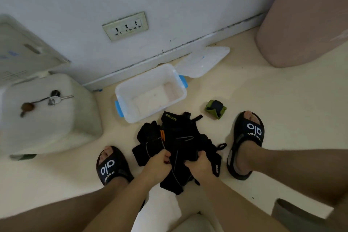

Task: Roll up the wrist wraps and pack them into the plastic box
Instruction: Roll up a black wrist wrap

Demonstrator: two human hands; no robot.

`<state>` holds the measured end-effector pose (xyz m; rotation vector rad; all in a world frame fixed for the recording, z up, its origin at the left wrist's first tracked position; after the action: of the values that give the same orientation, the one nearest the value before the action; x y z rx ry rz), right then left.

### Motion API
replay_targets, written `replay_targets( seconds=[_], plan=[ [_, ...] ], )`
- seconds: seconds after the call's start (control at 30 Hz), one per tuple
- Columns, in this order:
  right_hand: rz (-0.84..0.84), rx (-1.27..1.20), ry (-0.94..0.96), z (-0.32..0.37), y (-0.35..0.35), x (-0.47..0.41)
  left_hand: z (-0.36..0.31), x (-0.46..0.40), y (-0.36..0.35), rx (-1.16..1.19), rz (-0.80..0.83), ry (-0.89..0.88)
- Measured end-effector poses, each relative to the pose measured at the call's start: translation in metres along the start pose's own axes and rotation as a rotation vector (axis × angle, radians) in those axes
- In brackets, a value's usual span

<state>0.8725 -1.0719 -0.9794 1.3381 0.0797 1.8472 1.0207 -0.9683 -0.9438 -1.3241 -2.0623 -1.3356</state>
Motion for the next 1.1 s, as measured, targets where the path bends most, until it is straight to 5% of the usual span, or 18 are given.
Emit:
replay_targets(
  seconds=[0.2,0.37,0.53,0.77,0.93,1.1],
  plan=[
    [0.052,-0.12,-0.07,0.008,-0.001,0.018,0.004,0.04,0.009,0.138,-0.071,-0.022],
    [0.408,-0.587,-0.282,0.022,-0.002,0.075,-0.009,0.062,0.016,0.141,0.029,-0.081],
    [0.484,-0.646,-0.251,0.028,0.013,0.094,-0.012,0.073,0.036,0.124,-0.164,-0.076],
    [0.127,-0.263,-0.067,0.026,0.052,0.042,-0.016,0.075,0.077,0.23,-0.248,0.015],
    [0.084,0.043,0.093,0.036,0.049,0.01,-0.024,0.067,0.092,0.512,-0.16,0.158],
    [0.165,0.251,0.261,0.059,0.03,-0.004,-0.025,0.057,0.093,0.476,0.002,0.215]
  ],
)
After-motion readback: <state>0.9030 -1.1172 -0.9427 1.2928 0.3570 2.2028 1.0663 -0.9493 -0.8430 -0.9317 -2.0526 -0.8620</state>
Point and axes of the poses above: each hand's wrist, its own x-axis away from the middle knuckle, its own y-axis out of the back of the hand, z = x × y, the point moved 8 cm from there along -x, towards the middle knuckle, and after that the axes turned 11 degrees about -z, right-handed, at the moved point
